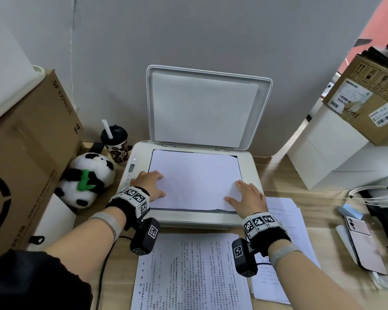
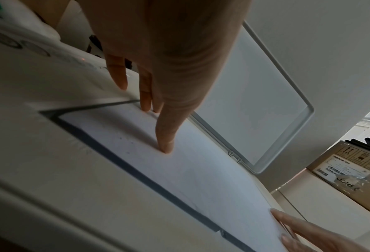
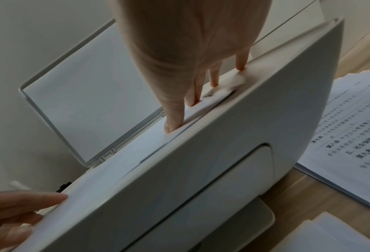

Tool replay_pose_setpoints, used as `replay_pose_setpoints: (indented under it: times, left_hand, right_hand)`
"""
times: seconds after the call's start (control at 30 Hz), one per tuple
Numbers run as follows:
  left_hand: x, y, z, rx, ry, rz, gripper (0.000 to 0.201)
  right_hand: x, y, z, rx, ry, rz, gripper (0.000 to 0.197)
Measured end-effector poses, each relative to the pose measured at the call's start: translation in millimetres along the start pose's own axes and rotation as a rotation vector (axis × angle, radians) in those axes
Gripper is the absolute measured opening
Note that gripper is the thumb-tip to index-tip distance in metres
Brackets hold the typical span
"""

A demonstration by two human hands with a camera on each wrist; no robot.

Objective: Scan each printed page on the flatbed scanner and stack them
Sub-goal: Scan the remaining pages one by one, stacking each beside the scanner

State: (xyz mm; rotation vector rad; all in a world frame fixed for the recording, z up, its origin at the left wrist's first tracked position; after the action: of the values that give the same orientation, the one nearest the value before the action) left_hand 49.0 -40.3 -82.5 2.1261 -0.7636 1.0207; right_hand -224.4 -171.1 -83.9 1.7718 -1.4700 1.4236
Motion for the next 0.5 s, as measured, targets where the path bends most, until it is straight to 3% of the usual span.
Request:
replay_pose_setpoints:
  times: [0.17, 0.33, 0.5]
  left_hand:
    - [4.3, 2.8, 3.0, -0.041, 0.012, -0.001, 0.062]
    - [40.1, 6.0, 18.5, -0.092, 0.168, -0.326, 0.043]
    - [105.0, 21.5, 43.8, -0.095, 0.28, -0.752, 0.054]
  right_hand:
    - [-0.7, 3.4, 4.8, 0.01, 0.024, 0.061, 0.068]
    - [20.0, 27.6, 6.7, -0.016, 0.398, 0.808, 0.031]
    - [35.6, 48.5, 9.7, -0.134, 0.512, 1.099, 0.025]
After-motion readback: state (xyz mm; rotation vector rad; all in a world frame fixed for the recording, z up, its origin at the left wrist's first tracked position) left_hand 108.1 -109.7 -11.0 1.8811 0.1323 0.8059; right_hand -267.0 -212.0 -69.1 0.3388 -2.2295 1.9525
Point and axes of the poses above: each hand's wrist, its own z-axis towards the middle knuckle, its own x-axis out of the back of the hand, y = z × x, the point moved 7 cm from there along z, towards the middle knuckle, and after that the axes turned 8 degrees about -y, right-handed, at the moved point
